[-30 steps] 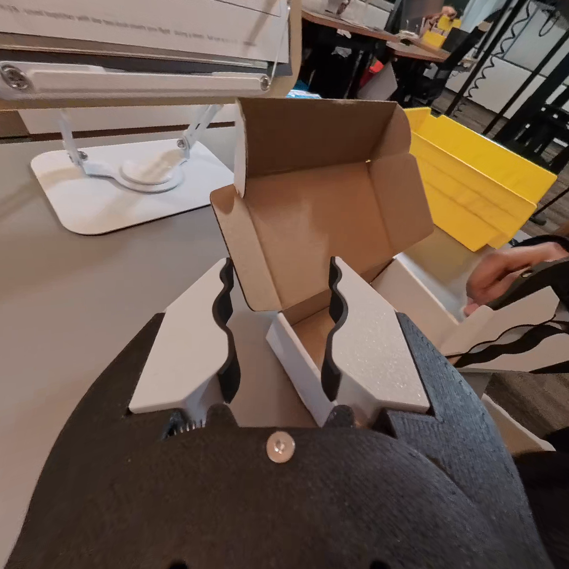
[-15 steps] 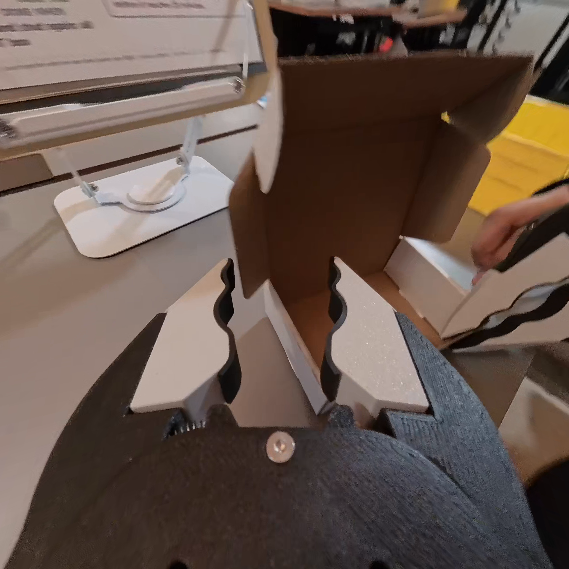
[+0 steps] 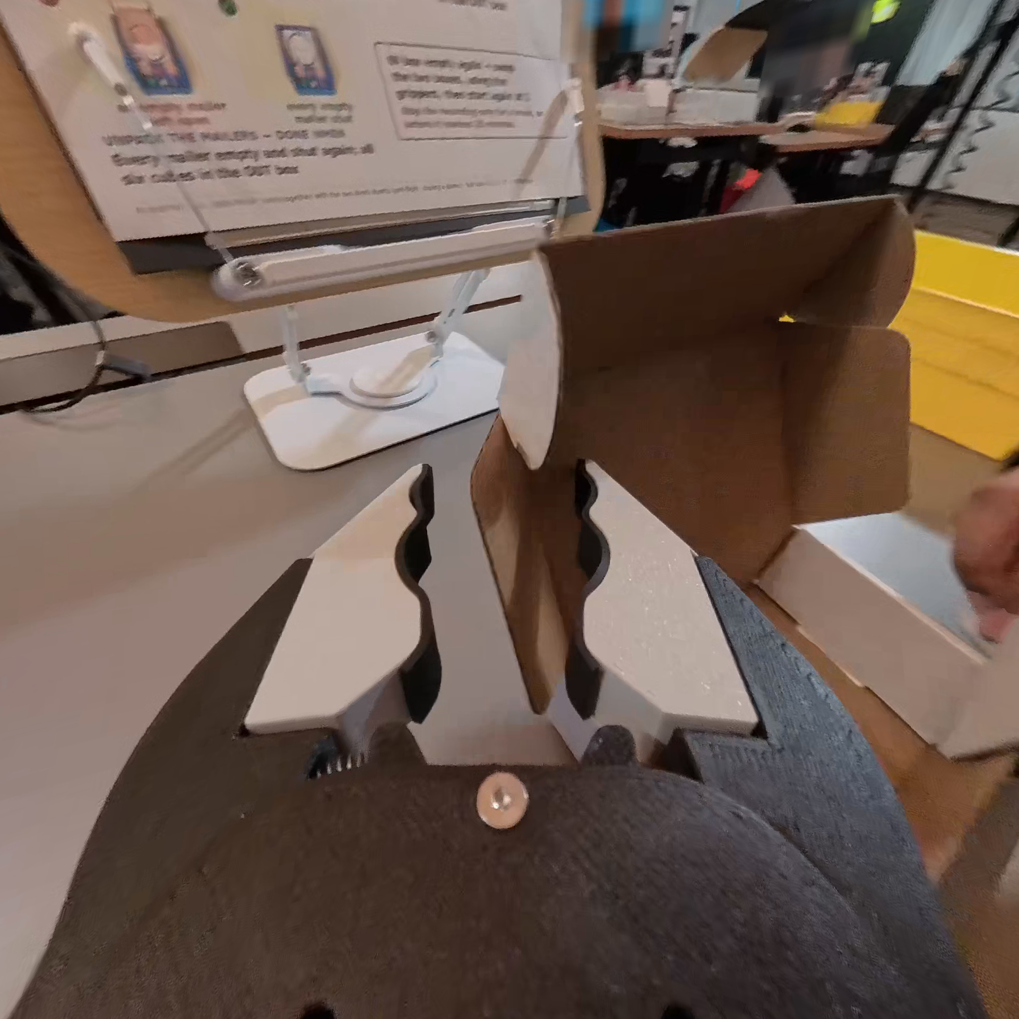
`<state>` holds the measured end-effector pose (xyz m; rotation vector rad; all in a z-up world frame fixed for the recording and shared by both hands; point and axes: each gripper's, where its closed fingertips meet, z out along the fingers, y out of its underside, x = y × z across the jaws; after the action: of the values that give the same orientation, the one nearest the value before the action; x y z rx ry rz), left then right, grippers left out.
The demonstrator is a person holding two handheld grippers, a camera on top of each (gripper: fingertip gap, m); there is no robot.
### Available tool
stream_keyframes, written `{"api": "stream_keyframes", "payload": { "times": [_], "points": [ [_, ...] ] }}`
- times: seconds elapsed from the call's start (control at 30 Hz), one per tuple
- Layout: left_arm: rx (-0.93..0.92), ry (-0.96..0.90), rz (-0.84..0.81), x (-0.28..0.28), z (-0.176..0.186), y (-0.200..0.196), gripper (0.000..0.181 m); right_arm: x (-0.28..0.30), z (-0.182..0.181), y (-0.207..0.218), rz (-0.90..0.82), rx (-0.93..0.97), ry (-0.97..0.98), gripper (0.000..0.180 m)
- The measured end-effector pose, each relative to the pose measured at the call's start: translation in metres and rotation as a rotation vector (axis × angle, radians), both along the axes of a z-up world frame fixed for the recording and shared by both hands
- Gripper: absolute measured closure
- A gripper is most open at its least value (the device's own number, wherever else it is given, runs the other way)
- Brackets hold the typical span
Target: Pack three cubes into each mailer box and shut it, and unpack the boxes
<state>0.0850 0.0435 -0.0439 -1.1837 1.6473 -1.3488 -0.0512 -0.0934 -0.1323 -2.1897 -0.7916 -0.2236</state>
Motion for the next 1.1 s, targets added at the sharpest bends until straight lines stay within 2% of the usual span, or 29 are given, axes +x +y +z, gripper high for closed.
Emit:
{"api": "stream_keyframes", "payload": {
  "times": [0.13, 0.37, 0.47, 0.63, 0.7, 0.77, 0.87, 1.1],
  "points": [
    [-0.028, 0.060, 0.115, 0.012, -0.018, 0.025, 0.132, -0.007, 0.000, 0.004, 0.010, 0.039, -0.047, 0.172],
    [-0.109, 0.149, 0.114, 0.012, -0.033, 0.031, 0.127, -0.004, 0.008, 0.008, -0.030, 0.136, -0.134, 0.166],
    [-0.060, 0.138, 0.113, 0.007, -0.032, 0.028, 0.130, 0.002, 0.034, 0.013, -0.108, 0.275, -0.040, 0.157],
    [-0.033, 0.122, 0.105, 0.004, -0.027, 0.022, 0.130, 0.025, 0.102, 0.005, -0.255, 0.606, 0.302, 0.135],
    [-0.037, 0.125, 0.099, 0.002, -0.027, 0.018, 0.130, 0.059, 0.129, -0.008, -0.413, 0.788, 0.362, 0.133],
    [-0.038, 0.124, 0.097, 0.000, -0.026, 0.016, 0.128, 0.093, 0.140, -0.025, -0.592, 0.892, 0.339, 0.134],
    [-0.022, 0.118, 0.107, -0.004, -0.022, 0.012, 0.121, 0.110, 0.135, -0.031, -0.725, 0.913, 0.295, 0.135],
    [0.121, 0.118, 0.134, -0.038, -0.034, -0.001, 0.098, 0.095, 0.098, -0.008, -0.755, 0.733, 0.203, 0.139]
  ]
}}
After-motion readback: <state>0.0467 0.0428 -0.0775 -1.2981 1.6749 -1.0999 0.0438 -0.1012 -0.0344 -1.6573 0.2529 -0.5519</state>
